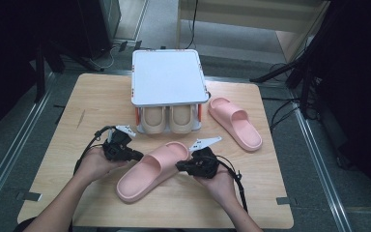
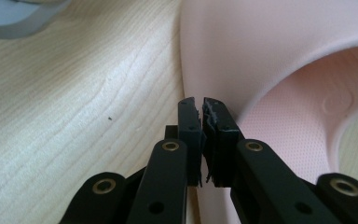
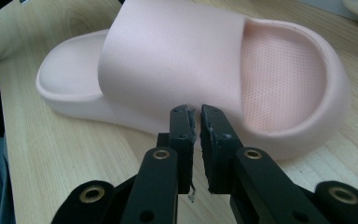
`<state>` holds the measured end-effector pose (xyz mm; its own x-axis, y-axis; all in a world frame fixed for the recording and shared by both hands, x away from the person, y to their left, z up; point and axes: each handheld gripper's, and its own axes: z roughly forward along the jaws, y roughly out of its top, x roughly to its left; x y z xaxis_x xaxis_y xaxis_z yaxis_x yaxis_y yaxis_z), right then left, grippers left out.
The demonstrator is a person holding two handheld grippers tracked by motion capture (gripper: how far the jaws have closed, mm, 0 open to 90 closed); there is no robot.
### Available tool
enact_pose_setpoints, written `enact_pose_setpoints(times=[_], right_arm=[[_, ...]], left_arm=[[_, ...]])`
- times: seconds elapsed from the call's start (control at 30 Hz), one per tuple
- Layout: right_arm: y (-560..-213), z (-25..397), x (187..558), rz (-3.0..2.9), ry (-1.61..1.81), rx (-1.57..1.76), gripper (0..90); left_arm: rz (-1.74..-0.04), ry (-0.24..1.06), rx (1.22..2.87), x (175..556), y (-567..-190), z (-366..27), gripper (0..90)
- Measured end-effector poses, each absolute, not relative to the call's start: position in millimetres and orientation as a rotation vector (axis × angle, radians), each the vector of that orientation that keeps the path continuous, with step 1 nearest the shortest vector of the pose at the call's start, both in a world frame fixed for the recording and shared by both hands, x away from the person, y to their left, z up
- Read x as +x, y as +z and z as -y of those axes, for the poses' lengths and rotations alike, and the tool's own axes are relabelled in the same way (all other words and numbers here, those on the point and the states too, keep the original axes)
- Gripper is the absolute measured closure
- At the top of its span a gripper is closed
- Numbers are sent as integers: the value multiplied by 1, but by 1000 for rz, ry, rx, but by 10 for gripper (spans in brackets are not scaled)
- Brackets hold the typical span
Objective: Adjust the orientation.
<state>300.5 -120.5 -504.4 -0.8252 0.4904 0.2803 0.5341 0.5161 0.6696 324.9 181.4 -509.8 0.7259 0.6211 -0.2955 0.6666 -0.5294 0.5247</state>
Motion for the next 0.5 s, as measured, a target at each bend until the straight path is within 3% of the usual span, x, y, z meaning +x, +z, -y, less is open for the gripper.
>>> enact_pose_setpoints(times=[0.5], right_arm=[[-502, 110, 320, 2703, -1191, -949, 837]], left_arm=[[-987, -96, 2292, 300, -509, -183, 854]])
